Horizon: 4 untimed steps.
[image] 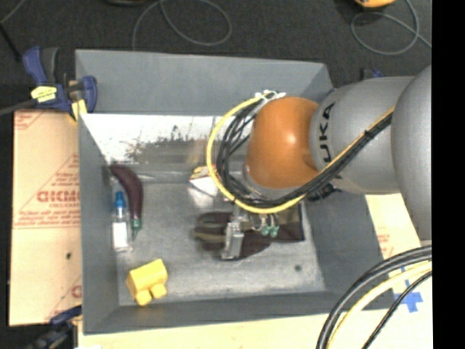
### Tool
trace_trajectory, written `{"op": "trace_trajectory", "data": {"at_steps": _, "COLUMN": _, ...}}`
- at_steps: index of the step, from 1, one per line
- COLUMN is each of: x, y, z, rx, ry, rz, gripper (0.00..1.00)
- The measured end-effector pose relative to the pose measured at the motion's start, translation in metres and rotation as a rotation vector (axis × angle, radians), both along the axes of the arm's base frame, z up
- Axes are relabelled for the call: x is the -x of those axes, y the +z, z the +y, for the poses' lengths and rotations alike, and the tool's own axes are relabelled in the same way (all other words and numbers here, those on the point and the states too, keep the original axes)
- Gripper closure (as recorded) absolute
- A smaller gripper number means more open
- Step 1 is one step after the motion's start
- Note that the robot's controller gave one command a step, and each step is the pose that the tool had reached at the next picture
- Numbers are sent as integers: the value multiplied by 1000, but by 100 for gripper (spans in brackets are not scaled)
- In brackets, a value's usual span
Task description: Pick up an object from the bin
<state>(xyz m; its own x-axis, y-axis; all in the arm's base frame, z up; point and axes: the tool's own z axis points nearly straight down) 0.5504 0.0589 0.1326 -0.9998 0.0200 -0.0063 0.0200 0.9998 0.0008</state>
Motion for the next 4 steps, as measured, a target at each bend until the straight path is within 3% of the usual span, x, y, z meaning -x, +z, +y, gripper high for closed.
{"op": "trace_trajectory", "data": {"at_steps": 1, "x": -1, "y": -16, "z": -14, "rx": -3, "ry": -155, "rz": -4, "gripper": 0}}
{"op": "trace_trajectory", "data": {"at_steps": 2, "x": 8, "y": -34, "z": -25, "rx": -2, "ry": -289, "rz": -1, "gripper": 100}}
{"op": "trace_trajectory", "data": {"at_steps": 4, "x": 2, "y": -23, "z": -21, "rx": -2, "ry": -307, "rz": -2, "gripper": 100}}
